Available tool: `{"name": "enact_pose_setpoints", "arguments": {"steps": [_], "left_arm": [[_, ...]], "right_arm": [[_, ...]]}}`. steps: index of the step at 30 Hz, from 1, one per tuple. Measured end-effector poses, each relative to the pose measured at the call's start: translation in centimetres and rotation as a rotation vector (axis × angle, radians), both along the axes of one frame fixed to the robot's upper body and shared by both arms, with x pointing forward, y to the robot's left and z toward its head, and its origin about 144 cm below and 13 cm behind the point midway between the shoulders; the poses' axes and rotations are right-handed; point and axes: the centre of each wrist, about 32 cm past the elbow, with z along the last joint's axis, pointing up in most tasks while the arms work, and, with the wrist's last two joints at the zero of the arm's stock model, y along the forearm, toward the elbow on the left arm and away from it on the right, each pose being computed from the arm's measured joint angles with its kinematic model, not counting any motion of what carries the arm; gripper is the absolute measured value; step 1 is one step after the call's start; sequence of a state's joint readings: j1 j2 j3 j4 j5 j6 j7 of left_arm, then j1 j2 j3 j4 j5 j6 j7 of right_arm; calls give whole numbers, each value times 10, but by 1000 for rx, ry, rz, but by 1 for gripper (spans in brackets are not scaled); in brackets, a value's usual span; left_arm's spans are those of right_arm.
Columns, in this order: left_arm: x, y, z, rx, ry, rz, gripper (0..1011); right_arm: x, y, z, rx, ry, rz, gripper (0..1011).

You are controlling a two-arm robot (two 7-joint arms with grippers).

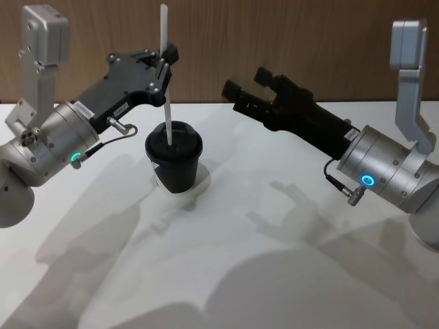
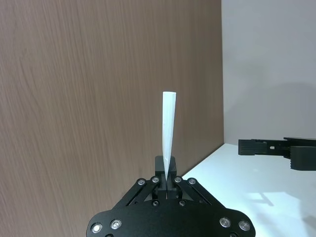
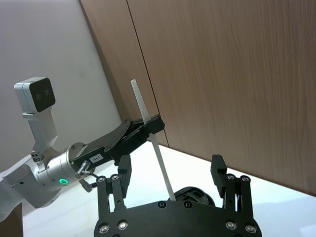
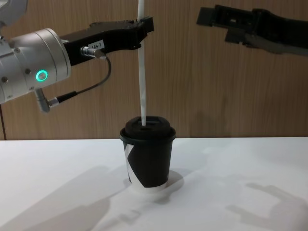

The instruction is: Pick up the straw with one hand, pass it to the other hand, and insert it into the cup.

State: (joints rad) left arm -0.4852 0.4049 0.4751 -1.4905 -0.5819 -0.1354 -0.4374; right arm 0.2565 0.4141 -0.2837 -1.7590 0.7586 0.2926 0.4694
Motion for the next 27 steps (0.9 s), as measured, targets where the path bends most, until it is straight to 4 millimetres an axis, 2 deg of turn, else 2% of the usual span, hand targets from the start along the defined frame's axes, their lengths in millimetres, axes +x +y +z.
{"name": "enact_pose_setpoints", "arguments": {"steps": [27], "left_arm": [[-4, -2, -1, 3, 11, -8, 2]], "right_arm": [[0, 0, 0, 0, 0, 0, 1001]]}}
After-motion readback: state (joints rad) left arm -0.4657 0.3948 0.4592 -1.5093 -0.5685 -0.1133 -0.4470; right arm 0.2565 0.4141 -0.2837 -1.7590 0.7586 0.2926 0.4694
